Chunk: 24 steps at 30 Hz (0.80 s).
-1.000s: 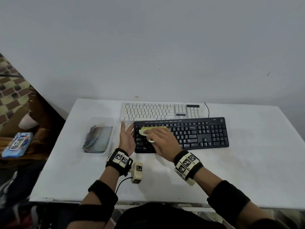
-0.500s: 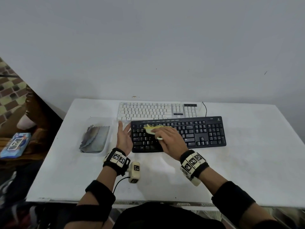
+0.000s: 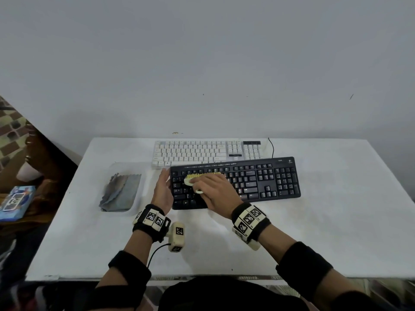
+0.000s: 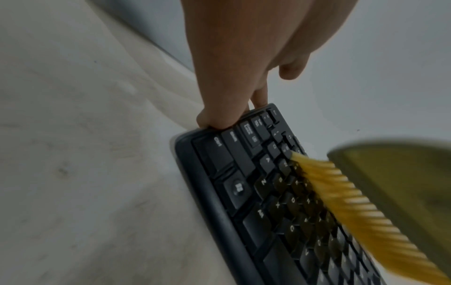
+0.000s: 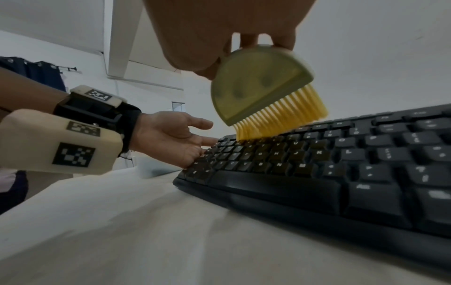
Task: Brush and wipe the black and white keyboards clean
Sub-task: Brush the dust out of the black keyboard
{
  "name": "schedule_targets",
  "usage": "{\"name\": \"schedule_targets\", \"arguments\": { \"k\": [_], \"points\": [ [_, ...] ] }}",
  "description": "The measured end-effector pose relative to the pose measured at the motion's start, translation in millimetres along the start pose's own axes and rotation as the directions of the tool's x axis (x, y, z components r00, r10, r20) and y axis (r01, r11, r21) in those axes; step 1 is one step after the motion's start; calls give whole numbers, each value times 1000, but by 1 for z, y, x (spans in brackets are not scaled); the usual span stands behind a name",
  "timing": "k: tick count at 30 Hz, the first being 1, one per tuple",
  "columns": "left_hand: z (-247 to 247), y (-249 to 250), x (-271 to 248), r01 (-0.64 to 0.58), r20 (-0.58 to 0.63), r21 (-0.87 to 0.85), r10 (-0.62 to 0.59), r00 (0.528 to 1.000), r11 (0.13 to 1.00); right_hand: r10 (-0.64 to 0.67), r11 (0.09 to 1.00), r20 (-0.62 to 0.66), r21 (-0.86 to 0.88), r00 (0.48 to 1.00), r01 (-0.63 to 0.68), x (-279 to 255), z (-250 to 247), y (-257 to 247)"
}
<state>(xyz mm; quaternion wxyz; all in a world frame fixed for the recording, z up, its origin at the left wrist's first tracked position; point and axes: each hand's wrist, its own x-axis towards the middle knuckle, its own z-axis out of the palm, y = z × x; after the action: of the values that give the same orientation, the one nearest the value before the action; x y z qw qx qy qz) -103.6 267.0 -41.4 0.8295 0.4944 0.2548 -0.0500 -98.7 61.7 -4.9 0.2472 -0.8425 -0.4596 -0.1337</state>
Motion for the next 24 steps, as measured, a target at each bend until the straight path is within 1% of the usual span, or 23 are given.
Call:
{"name": "schedule_targets", "arguments": {
  "k": [3,5,9,11,12,14,18,21,24],
  "points": [
    [3,2,-2,2,-13,5,-2,1000,1000,75,993,-19,-85,997,-76,-5,-4,6],
    [4,2,-4,-8,-23,1,8,1000,1000,91,992,-44,-86,995,-94,-8,-8,8],
    [5,2,-7,-9,-45,21,9,999,1000,-5,999,-72,-48,997,2,4,-1,-4],
    [4,2,-8,-11,-44,21,11,999,1000,-52,998,-65,-28,997,50,10,4,-10],
    [4,3,-8,-13,-40,22,14,999,1000,-55,998,-53,-34,997,54,10,4,-10],
    [6,3,-10,-12,-25,19,13,1000,1000,-12,998,-33,-61,999,10,4,1,-5],
    [9,5,-9,22,-4,-14,-22,1000,1000,98,990,-68,-98,993,-104,-29,-19,21],
    [8,6,-10,26,3,-24,-26,1000,999,118,990,-92,-73,989,-124,-47,-32,35],
    [7,5,-10,28,-3,-20,-28,1000,999,118,993,-128,-6,985,-120,-45,-34,31]
  ]
}}
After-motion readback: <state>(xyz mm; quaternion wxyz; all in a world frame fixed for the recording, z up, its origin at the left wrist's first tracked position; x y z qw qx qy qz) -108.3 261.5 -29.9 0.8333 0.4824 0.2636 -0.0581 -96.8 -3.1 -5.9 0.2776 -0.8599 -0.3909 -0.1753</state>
